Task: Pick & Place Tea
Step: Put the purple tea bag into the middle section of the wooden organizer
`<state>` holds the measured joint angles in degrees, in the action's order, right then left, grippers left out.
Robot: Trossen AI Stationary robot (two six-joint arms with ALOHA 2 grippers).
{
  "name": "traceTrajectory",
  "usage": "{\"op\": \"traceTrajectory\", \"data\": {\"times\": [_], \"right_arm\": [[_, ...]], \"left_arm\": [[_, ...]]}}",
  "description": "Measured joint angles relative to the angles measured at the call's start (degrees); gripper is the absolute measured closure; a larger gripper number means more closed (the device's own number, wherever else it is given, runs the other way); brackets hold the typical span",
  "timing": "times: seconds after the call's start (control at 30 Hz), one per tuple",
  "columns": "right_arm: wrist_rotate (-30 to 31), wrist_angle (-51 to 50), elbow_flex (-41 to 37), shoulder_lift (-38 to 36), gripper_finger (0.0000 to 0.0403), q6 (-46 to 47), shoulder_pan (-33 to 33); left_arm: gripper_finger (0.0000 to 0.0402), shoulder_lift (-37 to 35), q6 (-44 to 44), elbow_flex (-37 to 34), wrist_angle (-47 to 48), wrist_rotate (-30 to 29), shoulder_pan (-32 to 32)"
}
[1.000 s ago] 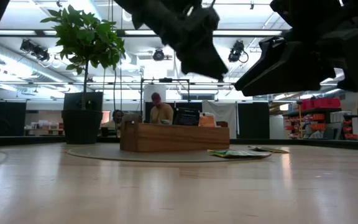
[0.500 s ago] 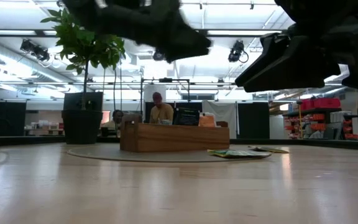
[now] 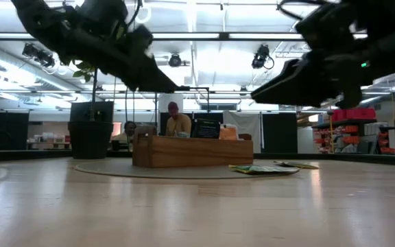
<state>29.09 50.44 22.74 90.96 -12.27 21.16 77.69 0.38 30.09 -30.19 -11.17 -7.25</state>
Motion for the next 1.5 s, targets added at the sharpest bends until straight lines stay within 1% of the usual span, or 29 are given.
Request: {"op": "traceTrajectory", "data": {"times": [0.07, 0.17, 0.23, 0.3, 0.37, 0.43, 0.57, 0.63, 0.8, 0.97, 1.2, 1.27, 1.37, 1.5], "right_arm": [[-0.5, -0.3, -0.1, 0.0, 0.0234, 0.5, -1.7], [-2.7, -0.7, -0.1, 0.0, 0.0234, 0.5, -4.0], [-3.6, -0.2, -0.1, 0.0, 0.0234, -0.3, -5.3], [-4.6, -0.8, -0.1, 0.0, 0.0234, -0.8, -6.7], [-6.6, -1.4, -0.1, 0.0, 0.0234, -1.6, -8.1], [-10.0, -1.4, -0.1, 0.0, 0.0234, -1.8, -9.7], [-17.1, 0.5, -0.1, 0.0, 0.0234, -2.0, -12.5], [-18.2, 0.5, -0.1, 0.0, 0.0234, -2.5, -13.4], [-18.2, 0.0, -0.1, 0.0, 0.0234, -3.3, -14.5], [-19.7, 0.0, -0.1, 0.0, 0.0234, -3.4, -14.5], [-19.7, -0.7, -0.1, 0.0, 0.0234, -3.2, -14.5], [-19.7, -1.2, -0.1, 0.0, 0.0234, -3.2, -14.5], [-19.7, -1.5, -0.1, 0.0, 0.0234, -3.2, -14.5], [-19.7, -1.6, -0.1, 0.0, 0.0234, -3.2, -14.5]], "left_arm": [[0.022, -1.0, -0.3, -1.0, 0.1, -2.0, -2.5], [0.022, -1.1, -4.1, -1.5, -0.4, -1.7, -6.6], [0.022, -1.0, -8.4, -1.4, 0.0, -1.4, -9.7], [0.022, -0.8, -10.7, -1.4, 0.2, 0.9, -13.0], [0.022, -0.7, -12.0, -1.4, 1.1, 5.0, -16.0], [0.022, -0.6, -13.1, -1.4, 1.9, 8.9, -18.9], [0.022, -0.6, -13.0, -1.4, 4.1, 11.8, -24.1], [0.022, -0.4, -13.6, -1.4, 4.5, 13.4, -26.3], [0.022, 1.0, -15.8, -1.4, 4.5, 18.4, -30.1], [0.022, 2.4, -15.9, -1.4, 6.3, 20.2, -31.2], [0.022, 4.1, -16.9, -1.4, 5.9, 19.1, -28.6], [0.022, 4.2, -16.4, -1.4, 6.3, 17.0, -27.3], [0.022, 5.1, -16.7, -1.3, 6.2, 11.8, -25.3], [0.022, 7.7, -16.5, -1.3, 4.5, 11.0, -24.5]]}}
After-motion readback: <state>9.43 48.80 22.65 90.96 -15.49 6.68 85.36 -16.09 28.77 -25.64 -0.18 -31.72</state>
